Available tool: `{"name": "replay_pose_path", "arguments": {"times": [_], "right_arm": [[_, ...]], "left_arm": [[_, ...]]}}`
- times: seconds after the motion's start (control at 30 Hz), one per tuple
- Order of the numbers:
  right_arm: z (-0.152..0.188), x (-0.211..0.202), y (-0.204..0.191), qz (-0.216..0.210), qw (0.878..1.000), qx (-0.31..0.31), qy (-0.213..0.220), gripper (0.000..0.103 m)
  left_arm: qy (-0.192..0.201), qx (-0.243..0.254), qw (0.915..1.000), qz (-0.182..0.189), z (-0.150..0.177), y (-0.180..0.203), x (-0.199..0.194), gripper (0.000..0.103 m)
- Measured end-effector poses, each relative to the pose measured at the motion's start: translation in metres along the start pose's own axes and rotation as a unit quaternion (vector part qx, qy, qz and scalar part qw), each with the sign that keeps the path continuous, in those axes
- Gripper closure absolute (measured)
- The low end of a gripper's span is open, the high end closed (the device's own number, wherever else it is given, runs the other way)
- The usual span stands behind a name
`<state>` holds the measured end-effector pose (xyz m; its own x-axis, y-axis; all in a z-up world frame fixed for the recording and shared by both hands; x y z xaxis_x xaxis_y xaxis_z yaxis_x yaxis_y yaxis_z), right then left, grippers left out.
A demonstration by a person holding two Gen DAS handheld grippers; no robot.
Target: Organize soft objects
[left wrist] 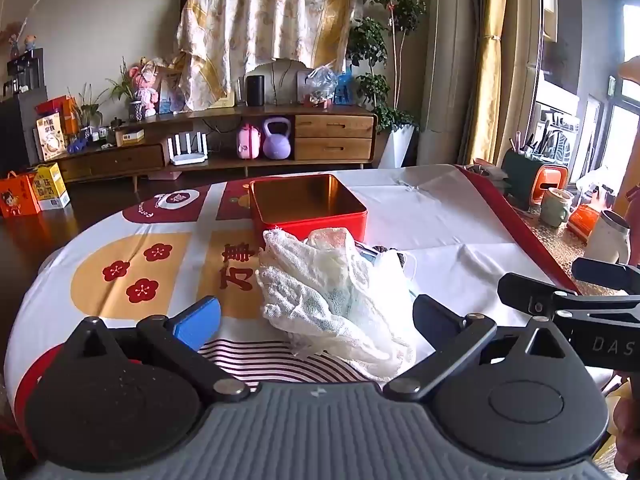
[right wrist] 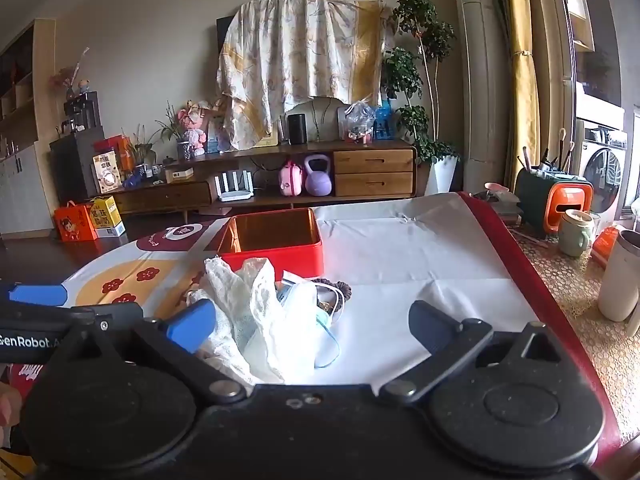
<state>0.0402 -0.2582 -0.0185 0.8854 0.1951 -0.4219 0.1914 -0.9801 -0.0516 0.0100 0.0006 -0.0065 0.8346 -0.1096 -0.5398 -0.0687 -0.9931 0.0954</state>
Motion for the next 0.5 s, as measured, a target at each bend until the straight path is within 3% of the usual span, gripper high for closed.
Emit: {"name": "replay_pose_path", "arguments": {"times": [0.5], "right_arm": [[0.0016, -0.0012, 0.0009, 0.006, 1.000, -0.009, -0.006, 0.000]], "left_arm": [[0.002, -0.010, 0.9999, -0.006, 0.0044, -0.0013, -0.0001, 0.000]]}}
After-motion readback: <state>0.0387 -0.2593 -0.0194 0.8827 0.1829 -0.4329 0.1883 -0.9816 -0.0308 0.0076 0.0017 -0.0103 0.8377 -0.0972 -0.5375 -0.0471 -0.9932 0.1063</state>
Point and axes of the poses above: each gripper's, at about its wrist camera, not at the fingertips, and x roughly the way its jaws point, y to its right, z to its underside, the point moved 1 cm from there along x, roughly the way its jaws point, and after that the axes turned 6 degrees about z, right-handed, at the moved point
